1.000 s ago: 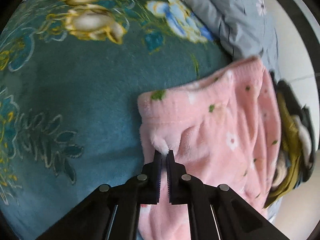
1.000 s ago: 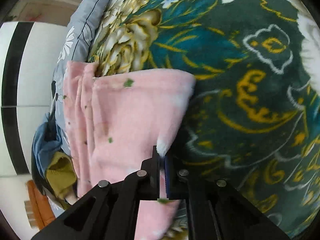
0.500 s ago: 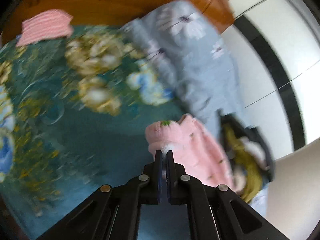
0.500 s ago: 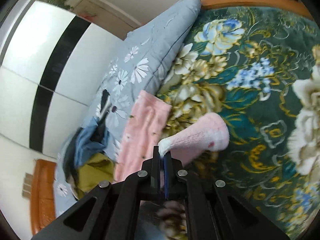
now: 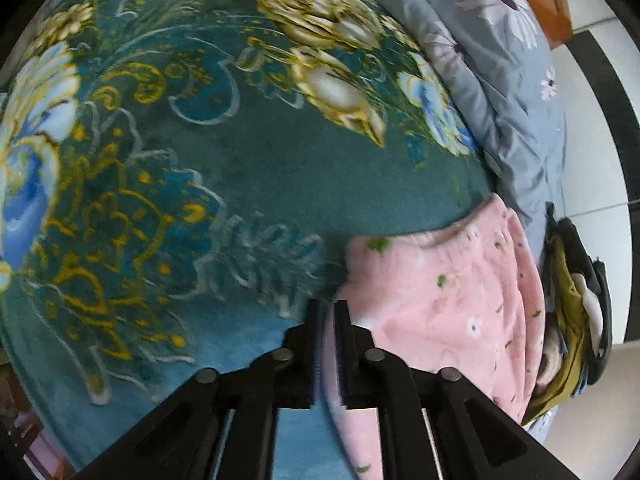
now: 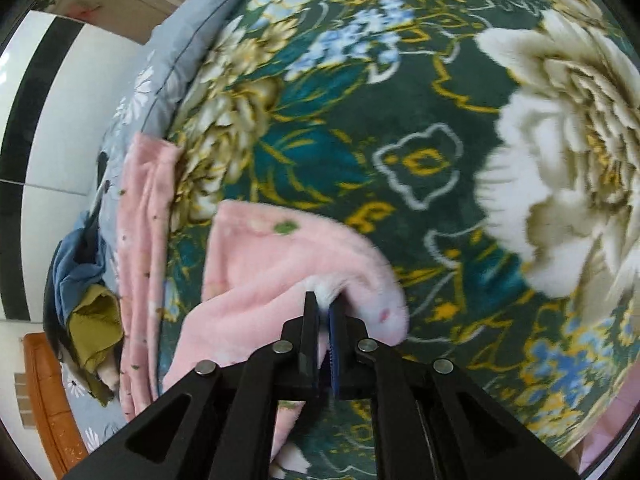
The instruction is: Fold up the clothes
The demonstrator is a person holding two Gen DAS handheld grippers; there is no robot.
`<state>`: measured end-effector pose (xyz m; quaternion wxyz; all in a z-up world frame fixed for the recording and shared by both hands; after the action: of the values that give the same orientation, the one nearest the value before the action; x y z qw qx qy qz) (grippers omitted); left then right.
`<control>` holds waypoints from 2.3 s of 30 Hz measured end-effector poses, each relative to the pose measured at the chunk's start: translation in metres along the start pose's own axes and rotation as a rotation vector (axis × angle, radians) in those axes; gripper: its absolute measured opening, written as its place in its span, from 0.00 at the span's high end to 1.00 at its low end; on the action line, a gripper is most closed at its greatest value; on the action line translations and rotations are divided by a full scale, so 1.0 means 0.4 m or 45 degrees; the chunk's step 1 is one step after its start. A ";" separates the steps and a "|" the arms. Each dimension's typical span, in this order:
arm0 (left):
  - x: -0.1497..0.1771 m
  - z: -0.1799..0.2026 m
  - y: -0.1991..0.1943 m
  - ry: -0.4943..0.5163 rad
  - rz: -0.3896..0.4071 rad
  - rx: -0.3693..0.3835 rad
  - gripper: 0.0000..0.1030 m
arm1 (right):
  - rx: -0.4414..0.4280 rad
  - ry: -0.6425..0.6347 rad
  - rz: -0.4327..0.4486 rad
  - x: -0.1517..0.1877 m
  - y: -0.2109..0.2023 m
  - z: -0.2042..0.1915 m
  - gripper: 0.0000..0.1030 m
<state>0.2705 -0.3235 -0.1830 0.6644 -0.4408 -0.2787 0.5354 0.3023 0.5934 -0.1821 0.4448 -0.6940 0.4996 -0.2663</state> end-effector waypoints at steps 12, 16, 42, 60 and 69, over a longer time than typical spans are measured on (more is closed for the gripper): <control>-0.034 0.237 0.089 0.253 0.010 -0.040 0.66 | -0.102 -0.171 0.054 -0.155 0.113 -0.304 0.70; 0.008 0.380 0.191 0.391 -0.071 -0.026 0.65 | -0.119 -0.215 0.003 -0.196 0.237 -0.448 0.69; 0.010 0.505 0.276 0.452 -0.139 0.025 0.56 | -0.080 -0.088 0.034 -0.300 0.319 -0.440 0.98; 0.626 0.813 0.325 1.268 -0.466 0.047 0.47 | -0.122 -0.157 -0.133 -0.162 0.387 -0.505 0.74; 0.688 0.813 0.364 1.331 -0.377 -0.211 0.88 | -0.171 -0.097 -0.136 -0.171 0.390 -0.492 0.74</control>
<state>0.0035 0.0388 -0.1915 0.7456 -0.6550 -0.0117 0.1220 0.0464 0.5716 -0.2238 0.4011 -0.7577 0.4612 -0.2288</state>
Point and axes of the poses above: each gripper's, at about its wrist camera, not at the fingertips, and y roughly the way its jaws point, z to its right, x to its underside, the point moved 4 cm from there along y, roughly the way its jaws point, and after that the axes turned 2 degrees about -z, right-handed, at the moved point
